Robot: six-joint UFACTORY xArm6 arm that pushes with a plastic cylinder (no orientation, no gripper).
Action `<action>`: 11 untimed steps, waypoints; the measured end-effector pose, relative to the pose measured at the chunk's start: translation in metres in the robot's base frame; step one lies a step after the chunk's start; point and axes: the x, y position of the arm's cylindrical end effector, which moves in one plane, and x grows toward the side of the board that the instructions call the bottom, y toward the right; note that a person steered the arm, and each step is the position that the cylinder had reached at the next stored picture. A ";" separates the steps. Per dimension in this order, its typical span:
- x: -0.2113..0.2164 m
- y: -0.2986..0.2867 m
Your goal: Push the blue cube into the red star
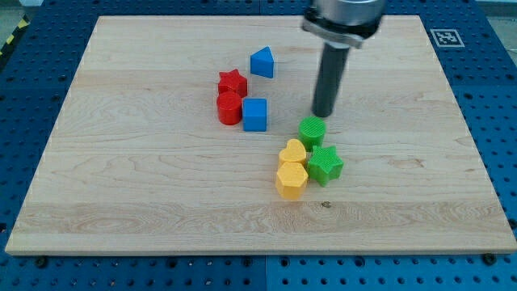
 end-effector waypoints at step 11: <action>0.009 -0.109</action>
